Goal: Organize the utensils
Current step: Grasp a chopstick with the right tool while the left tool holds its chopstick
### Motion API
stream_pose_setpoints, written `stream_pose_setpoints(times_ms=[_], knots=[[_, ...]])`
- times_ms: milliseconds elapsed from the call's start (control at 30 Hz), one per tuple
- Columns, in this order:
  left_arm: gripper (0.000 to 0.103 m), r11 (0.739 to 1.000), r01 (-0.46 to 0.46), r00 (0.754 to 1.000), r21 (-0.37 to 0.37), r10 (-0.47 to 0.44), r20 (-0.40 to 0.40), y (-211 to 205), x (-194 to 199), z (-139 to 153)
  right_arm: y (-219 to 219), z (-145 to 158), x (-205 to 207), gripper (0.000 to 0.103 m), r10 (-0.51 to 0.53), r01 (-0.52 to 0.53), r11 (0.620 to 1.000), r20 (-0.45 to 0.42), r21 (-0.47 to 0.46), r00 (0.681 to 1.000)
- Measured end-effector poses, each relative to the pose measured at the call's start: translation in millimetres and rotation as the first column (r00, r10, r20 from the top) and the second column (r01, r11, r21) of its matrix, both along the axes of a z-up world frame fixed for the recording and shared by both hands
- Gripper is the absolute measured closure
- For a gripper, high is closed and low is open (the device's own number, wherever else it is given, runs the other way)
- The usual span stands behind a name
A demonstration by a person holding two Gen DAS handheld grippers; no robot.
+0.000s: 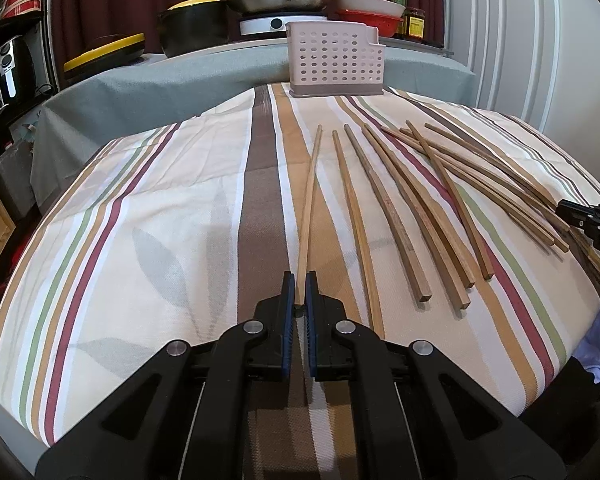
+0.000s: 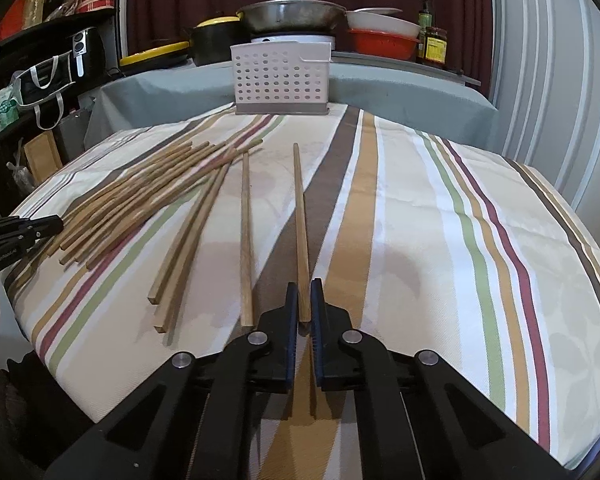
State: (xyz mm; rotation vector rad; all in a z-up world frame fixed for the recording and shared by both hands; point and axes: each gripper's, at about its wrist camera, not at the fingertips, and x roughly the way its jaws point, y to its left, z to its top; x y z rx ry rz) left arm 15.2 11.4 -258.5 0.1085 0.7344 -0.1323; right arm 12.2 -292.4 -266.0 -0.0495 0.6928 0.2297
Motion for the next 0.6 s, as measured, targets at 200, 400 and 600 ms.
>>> stream_pose_setpoints(times_ms=[200,400,600], knots=[[0.098,1.0,-0.001,1.0,0.013,0.0,0.031,-2,-5,4,4,12,-5,0.096,-0.003,0.004,1.0,0.046,-0.013,0.999],[0.098,1.0,-0.009,0.997,0.01,0.008,0.078,-1,-12,18,4,27,-8,0.096,-0.009,0.009,1.0,0.091,-0.008,0.996],[0.098,1.0,-0.013,0.99,-0.004,0.013,0.14,-2,-19,41,3,48,-9,0.096,-0.023,0.023,1.0,0.141,0.003,0.99]])
